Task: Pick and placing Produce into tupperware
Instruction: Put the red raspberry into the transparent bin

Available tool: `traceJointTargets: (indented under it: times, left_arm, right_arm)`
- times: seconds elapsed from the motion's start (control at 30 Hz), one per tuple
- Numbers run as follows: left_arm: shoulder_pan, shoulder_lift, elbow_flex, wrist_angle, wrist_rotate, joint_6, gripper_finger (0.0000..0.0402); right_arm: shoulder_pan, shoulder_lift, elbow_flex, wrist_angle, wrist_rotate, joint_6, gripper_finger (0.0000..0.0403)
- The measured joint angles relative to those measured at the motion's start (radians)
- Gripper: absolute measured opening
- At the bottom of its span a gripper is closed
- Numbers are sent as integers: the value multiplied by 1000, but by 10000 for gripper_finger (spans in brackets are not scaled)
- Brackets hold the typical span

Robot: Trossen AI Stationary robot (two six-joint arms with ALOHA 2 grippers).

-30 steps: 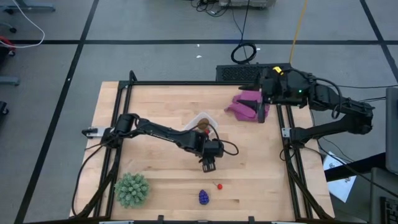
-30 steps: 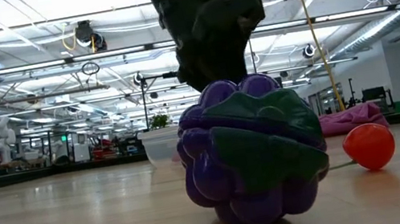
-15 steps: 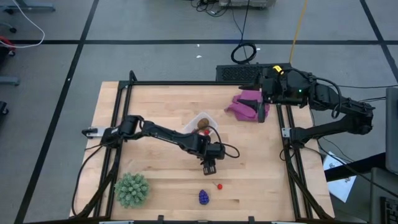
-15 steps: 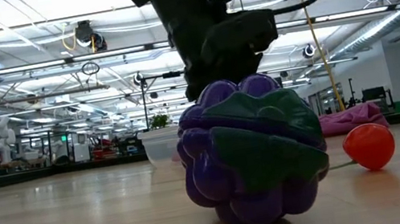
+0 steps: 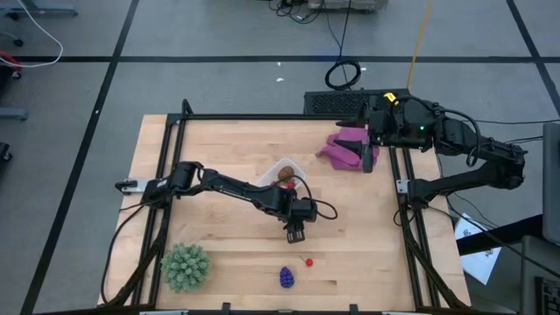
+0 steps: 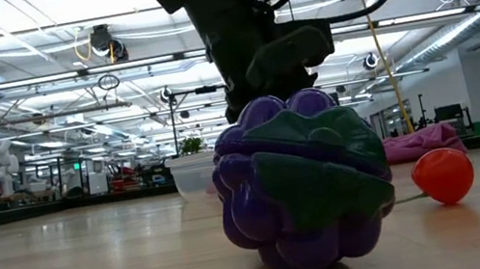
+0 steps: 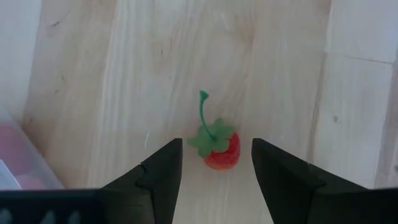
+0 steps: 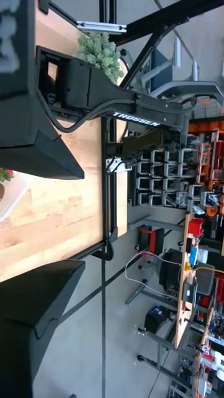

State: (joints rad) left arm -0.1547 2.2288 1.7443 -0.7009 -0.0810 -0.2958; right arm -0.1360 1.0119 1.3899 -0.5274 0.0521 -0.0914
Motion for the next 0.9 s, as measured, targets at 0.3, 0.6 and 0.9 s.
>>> traceJointTargets:
  times: [0.3, 0.6, 0.9]
  left_arm:
    - [-3, 0, 0, -6, 25, -2, 198]
    - [-1, 34, -1, 1, 55, -10, 198]
    - [0, 43, 0, 10, 55, -21, 198]
  right_arm:
    - [0, 0, 0, 0, 0, 0, 215]
    - [0, 0, 0, 0, -1, 0, 215]
    - [0, 0, 0, 0, 0, 0, 215]
